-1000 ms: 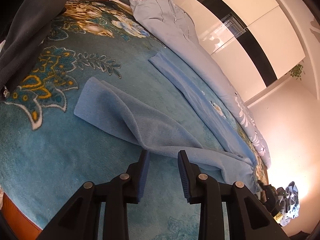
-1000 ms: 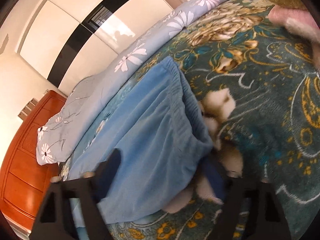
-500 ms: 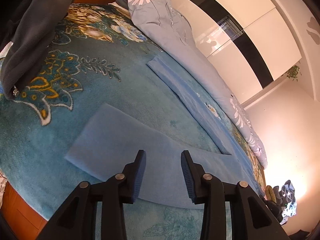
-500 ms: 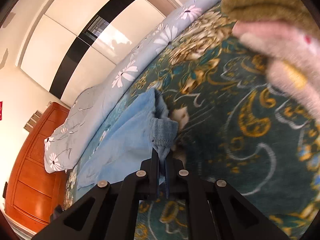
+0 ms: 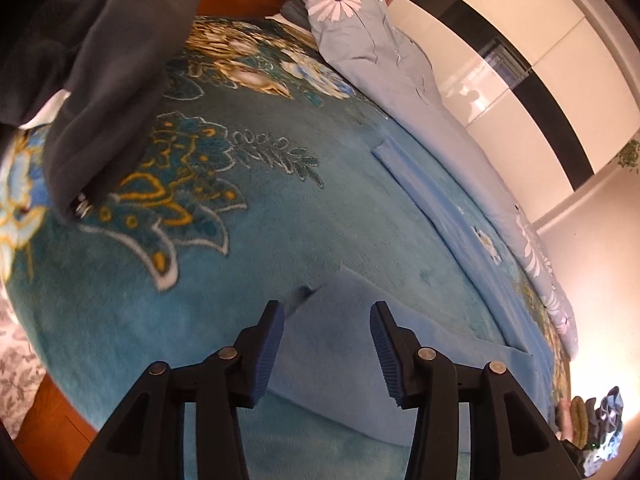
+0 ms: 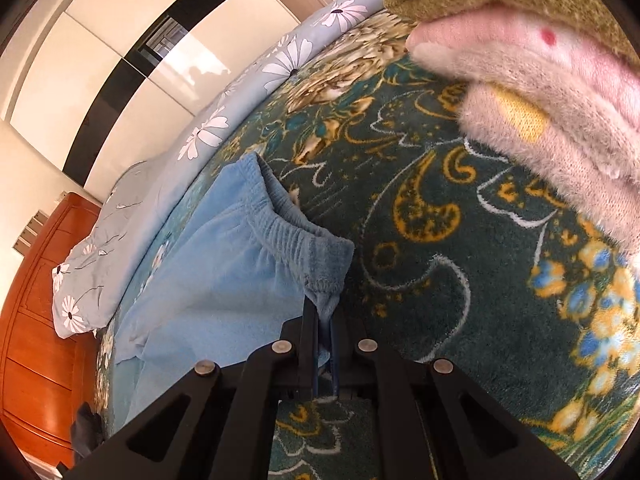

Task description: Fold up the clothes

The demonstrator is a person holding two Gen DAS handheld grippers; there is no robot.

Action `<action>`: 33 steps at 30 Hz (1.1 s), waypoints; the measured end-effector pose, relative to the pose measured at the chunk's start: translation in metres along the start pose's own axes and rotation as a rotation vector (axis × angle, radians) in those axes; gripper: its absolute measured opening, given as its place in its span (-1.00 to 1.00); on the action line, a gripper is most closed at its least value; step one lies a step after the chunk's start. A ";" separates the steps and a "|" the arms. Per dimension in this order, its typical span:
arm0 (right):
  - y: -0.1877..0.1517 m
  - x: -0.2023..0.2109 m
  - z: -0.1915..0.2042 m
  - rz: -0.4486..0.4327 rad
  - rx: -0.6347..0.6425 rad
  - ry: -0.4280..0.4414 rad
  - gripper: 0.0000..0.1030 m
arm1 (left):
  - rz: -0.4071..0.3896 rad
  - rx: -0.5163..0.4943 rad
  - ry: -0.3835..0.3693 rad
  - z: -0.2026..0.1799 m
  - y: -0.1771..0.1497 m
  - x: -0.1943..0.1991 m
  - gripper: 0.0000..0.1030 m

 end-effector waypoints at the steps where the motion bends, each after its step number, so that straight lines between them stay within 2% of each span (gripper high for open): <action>1: -0.001 0.000 -0.001 0.006 -0.002 0.002 -0.91 | 0.016 -0.014 -0.013 -0.001 0.005 -0.005 -0.04; 5: -0.002 0.000 0.000 0.015 0.001 -0.005 -0.90 | 0.069 -0.039 -0.076 -0.010 0.015 -0.021 -0.08; 6: -0.002 0.000 0.000 0.017 0.002 -0.010 -0.90 | 0.074 -0.046 -0.101 -0.014 0.015 -0.023 -0.17; 7: -0.002 0.000 0.000 0.020 0.001 -0.011 -0.90 | 0.064 -0.057 -0.096 -0.017 0.016 -0.023 -0.59; 8: -0.002 -0.001 0.000 0.022 -0.002 -0.011 -0.89 | 0.055 -0.069 -0.091 -0.021 0.016 -0.023 -0.85; 9: -0.002 -0.001 -0.001 0.025 -0.007 -0.010 -0.89 | 0.044 -0.081 -0.085 -0.024 0.017 -0.023 -0.91; 14: -0.001 0.002 0.000 0.028 -0.012 0.001 -0.89 | -0.052 -0.116 -0.011 -0.035 0.038 -0.007 -0.92; 17: -0.003 0.002 0.002 0.035 -0.004 0.001 -0.89 | -0.033 -0.112 0.032 -0.033 0.053 -0.018 -0.92; 19: -0.004 0.000 0.000 0.040 -0.013 0.006 -0.89 | 0.024 -0.070 0.044 -0.026 0.056 -0.033 -0.85; 21: -0.006 -0.002 -0.001 0.044 -0.022 0.012 -0.89 | 0.042 -0.027 -0.005 -0.018 0.055 -0.034 -0.80; 23: -0.007 -0.003 -0.002 0.048 -0.025 0.014 -0.89 | 0.016 0.022 -0.018 -0.007 0.050 -0.023 -0.47; 24: -0.007 -0.003 -0.002 0.050 -0.023 0.014 -0.89 | 0.002 0.046 -0.025 -0.002 0.048 -0.017 -0.12; 25: -0.007 -0.003 -0.002 0.052 -0.020 0.014 -0.89 | -0.011 0.070 -0.031 0.004 0.046 -0.011 0.08; 28: -0.008 -0.004 -0.002 0.053 -0.016 0.012 -0.89 | -0.035 0.134 -0.060 0.017 0.028 0.005 0.15; 31: -0.008 -0.005 -0.002 0.049 -0.015 0.014 -0.89 | 0.032 0.171 -0.094 0.025 0.008 0.000 0.15; 33: -0.009 -0.005 -0.003 0.048 -0.025 0.021 -0.89 | 0.047 0.162 -0.101 0.022 -0.001 -0.005 0.15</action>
Point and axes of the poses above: each gripper's, at about its wrist camera, not at the fingertips, and x roughly against the way its jaws point, z to its left, y to its top, the point moved 6 cm from there along -x, roughly the way its jaws point, and after that the axes turned 11 degrees about z, right-handed, at the moved point
